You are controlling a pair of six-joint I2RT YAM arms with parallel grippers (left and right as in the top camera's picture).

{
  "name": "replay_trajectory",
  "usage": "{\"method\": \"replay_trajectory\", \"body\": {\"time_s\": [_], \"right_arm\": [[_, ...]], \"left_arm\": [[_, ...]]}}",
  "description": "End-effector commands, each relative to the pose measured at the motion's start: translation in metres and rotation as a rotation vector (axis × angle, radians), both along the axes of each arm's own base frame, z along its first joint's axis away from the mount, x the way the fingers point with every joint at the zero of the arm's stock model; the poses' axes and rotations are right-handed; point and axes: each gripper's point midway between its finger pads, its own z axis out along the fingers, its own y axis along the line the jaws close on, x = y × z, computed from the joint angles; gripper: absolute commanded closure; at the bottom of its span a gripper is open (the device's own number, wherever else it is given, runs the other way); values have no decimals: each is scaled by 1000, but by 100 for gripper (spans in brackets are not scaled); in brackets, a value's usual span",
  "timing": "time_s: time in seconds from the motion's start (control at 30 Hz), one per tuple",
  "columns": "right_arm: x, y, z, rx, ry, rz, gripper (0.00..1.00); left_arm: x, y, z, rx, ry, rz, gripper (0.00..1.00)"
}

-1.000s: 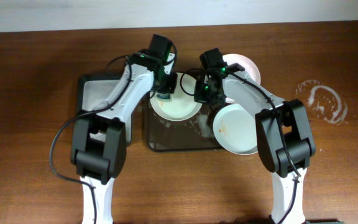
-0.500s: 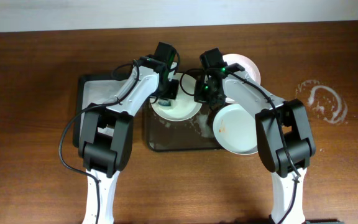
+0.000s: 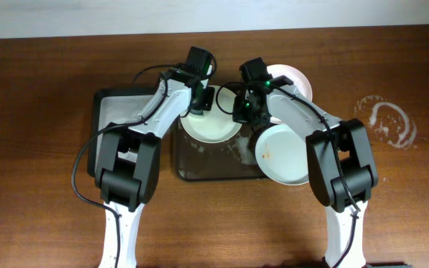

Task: Clean dirty plates on tray and stack at the side
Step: 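Scrub the left white plate with the sponge in the left gripper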

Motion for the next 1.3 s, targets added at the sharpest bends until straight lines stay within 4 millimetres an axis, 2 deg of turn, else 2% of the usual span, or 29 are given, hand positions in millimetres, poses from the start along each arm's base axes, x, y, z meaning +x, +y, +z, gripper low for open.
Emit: {"method": "replay_trajectory", "body": {"time_s": [0.0,0.07,0.13,0.23,0.37,0.5,0.6,0.8,0.9,0.97,1.1,1.2,1.27], "right_arm": [[-1,-2,-7,-33,7,-3,95],[0,-1,-7,-31,5,-2,95],[-1,0,-6,-25,6,0,95],[-1,0,-6,-25,7,0,95],[-1,0,-7,-26,10,0,95],[-2,0,-7,-23,10,1,95],[-2,0,-7,-23,11,1,95],[-2,0,-7,-22,10,1,95],[-2,0,-7,-22,11,1,95],[-2,0,-7,-22,11,1,95],[-2,0,-7,-24,14,1,95],[-3,0,-7,-24,15,1,95],[-3,0,-7,-24,15,1,95]], "left_arm": [[-43,-39,-15,-210,209,-111,99],[-55,-45,-14,-250,260,-124,99],[-52,-42,-15,-236,252,-110,99],[-31,-20,-19,-130,170,6,99],[2,26,-16,87,2,216,99],[13,34,-11,127,-59,246,99],[1,27,-16,93,6,218,99],[-62,0,-27,-60,313,138,99],[-79,-16,-23,-148,403,114,99],[-70,-21,-21,-172,367,106,99],[-32,-32,-15,-223,208,84,99],[-10,-28,-12,-194,106,100,99],[1,-17,-11,-136,50,128,99]]}}
